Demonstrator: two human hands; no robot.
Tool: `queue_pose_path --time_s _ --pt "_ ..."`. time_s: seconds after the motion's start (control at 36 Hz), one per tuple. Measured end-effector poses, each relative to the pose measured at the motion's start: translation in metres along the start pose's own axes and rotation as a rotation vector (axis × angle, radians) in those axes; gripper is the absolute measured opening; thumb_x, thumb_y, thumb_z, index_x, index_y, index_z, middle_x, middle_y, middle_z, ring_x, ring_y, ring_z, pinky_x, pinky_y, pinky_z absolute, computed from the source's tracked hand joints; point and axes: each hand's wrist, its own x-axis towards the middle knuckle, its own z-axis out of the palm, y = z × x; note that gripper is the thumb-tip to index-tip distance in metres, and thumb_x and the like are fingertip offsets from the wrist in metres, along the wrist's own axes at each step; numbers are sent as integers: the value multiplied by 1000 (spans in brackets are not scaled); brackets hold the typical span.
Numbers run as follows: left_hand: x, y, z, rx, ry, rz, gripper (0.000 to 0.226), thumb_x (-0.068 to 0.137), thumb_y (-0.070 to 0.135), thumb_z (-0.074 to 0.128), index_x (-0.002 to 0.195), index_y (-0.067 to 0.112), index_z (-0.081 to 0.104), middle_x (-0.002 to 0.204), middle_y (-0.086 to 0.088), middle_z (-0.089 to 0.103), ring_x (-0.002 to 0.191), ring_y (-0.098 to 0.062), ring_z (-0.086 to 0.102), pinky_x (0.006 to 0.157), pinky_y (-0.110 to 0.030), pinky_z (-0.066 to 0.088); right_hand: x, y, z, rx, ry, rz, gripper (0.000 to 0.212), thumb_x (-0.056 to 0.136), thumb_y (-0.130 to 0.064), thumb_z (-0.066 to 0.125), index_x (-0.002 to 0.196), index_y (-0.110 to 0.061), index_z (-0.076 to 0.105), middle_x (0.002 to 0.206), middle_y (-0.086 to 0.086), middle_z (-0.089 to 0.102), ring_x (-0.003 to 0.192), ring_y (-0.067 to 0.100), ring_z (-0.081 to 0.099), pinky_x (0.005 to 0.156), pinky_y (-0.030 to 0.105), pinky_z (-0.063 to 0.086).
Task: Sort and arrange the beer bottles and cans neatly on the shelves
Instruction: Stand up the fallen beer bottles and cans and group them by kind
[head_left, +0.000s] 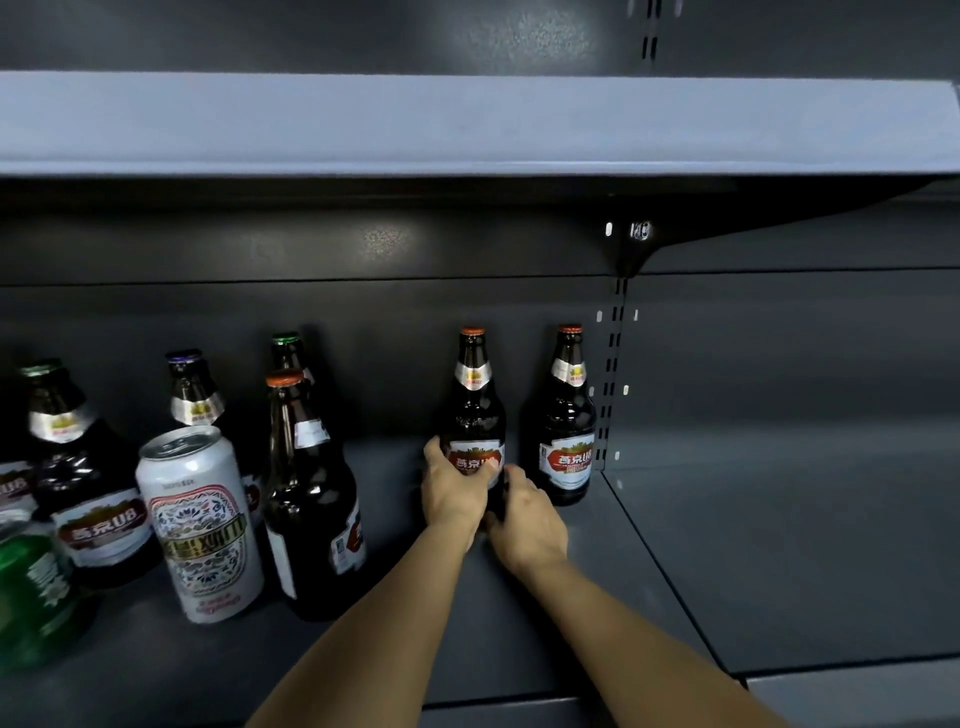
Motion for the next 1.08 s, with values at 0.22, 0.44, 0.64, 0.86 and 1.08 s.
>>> queue_pose_path --time_s 0.22,0.44,0.64,0.86,1.08 --pt "-63 5 -30 140 193 261 31 88 25 67 116 17 55 107 4 58 82 -8 58 75 -33 51 -19 -4 0 14 39 -28 42 91 -17 53 131 -14 41 126 7 55 115 26 53 87 39 48" --pt "-107 8 -85 203 476 583 26 83 29 62 104 14 55 94 4 50 88 -20 54 77 -28 41 -43 -37 14 173 -42 -156 47 90 -34 57 133 -22 45 122 1 62 114 24 57 89 40 49" --pt "-101 10 -126 204 610 373 75 74 29 81 136 6 45 135 -15 46 125 -33 40 103 -40 30 -56 -82 30 364 -287 -148 81 83 -41 66 150 -23 25 143 2 50 132 21 46 106 40 41" --pt "-71 -4 -145 83 338 35 95 71 39 83 146 16 30 143 -10 40 133 -34 37 107 -43 33 -61 -108 41 545 -429 -118 105 70 -49 67 155 -28 9 147 -4 45 135 14 43 112 39 37" --pt "-45 -23 -161 -68 46 137 78 61 44 85 125 34 42 116 8 63 111 -16 61 102 -38 46 -57 -98 40 401 -280 -40 85 57 -38 82 132 -31 42 122 -2 49 123 19 44 106 42 42"
